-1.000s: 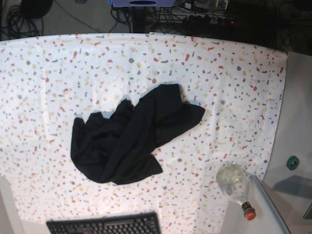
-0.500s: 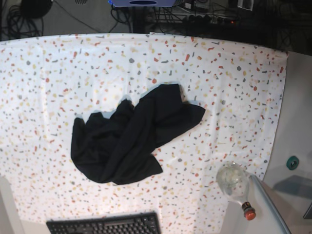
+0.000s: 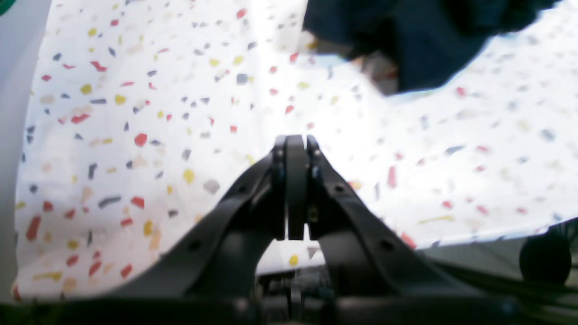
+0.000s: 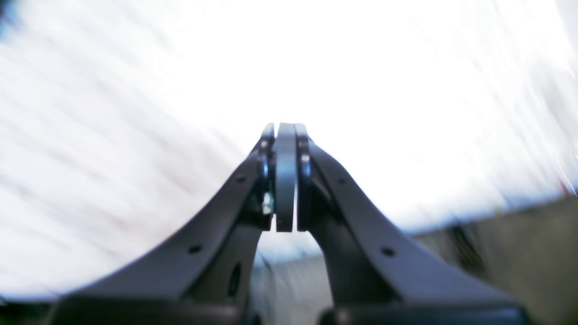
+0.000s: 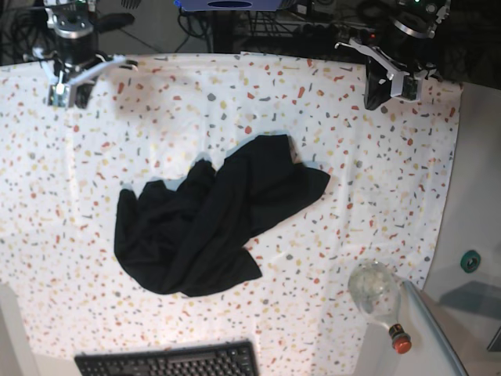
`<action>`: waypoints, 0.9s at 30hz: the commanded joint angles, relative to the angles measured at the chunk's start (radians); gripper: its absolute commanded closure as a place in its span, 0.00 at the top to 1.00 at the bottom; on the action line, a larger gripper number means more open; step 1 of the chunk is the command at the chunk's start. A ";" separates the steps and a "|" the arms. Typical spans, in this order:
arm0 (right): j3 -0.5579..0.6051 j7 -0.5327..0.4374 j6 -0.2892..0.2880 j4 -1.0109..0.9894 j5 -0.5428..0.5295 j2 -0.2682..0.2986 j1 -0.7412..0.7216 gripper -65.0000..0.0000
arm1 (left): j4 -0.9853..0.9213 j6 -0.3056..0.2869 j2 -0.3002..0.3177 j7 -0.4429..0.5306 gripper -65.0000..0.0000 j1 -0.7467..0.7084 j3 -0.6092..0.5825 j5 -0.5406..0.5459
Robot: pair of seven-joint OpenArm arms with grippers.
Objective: Layout the t-shirt on the table in an organized manner, then fold the t-shirt properly
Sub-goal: 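Lower the right gripper onto the black t-shirt and grasp it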
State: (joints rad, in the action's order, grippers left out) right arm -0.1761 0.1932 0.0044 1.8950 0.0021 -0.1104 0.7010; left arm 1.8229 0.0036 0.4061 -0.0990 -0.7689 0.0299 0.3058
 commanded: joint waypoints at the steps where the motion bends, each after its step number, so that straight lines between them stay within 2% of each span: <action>1: 0.037 0.027 0.001 0.013 0.002 0.002 -0.016 0.00 | 0.010 0.002 0.007 0.002 0.00 -0.017 0.034 0.005; 3: 0.140 0.130 0.001 0.010 0.003 0.031 -0.106 0.00 | 0.004 0.002 -0.029 -0.002 0.00 -0.011 0.084 0.006; 6: 0.343 0.306 0.001 0.010 0.002 0.108 -0.246 0.30 | -0.018 0.002 -0.114 -0.003 0.00 -0.011 0.209 0.006; 8: 0.458 0.322 0.003 0.007 0.002 0.153 -0.318 0.40 | -0.025 0.002 -0.174 -0.005 0.00 -0.008 0.298 -0.001; 10: 0.542 0.329 0.006 0.004 0.002 0.176 -0.383 0.39 | -0.025 0.002 -0.223 -0.005 0.00 -0.008 0.393 0.003; 13: 0.605 0.361 0.007 -0.059 0.002 0.174 -0.467 0.40 | -0.022 0.002 -0.267 -0.006 0.00 -0.007 0.500 0.005; 15: 0.614 0.403 0.007 -0.124 0.002 0.136 -0.515 0.40 | -0.024 0.002 -0.275 -0.008 0.00 -0.007 0.542 0.006; 18: 0.571 0.406 0.009 -0.194 0.002 0.073 -0.542 0.40 | -0.028 0.002 -0.276 -0.008 0.00 -0.007 0.563 0.006; 22: 0.510 0.407 0.009 -0.294 0.002 0.004 -0.585 0.41 | -0.022 0.002 -0.276 -0.008 0.44 -0.007 0.565 0.006; 23: 0.501 0.407 0.009 -0.328 0.000 0.001 -0.605 0.41 | -0.022 0.002 -0.276 -0.008 0.50 -0.007 0.565 0.006; 25: 0.491 0.401 0.009 -0.397 -0.004 -0.002 -0.640 0.41 | -0.021 0.002 -0.276 -0.006 0.56 -0.001 0.560 0.006; 27: 0.479 0.361 0.009 -0.420 -0.004 -0.008 -0.648 0.41 | -0.025 0.002 -0.276 -0.006 0.55 0.018 0.563 0.006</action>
State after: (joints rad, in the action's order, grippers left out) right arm 0.2981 0.5713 0.0174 1.4582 0.0048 -0.1047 0.0624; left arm 1.7832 0.0006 0.1207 -0.1284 -0.7448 0.5858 0.3157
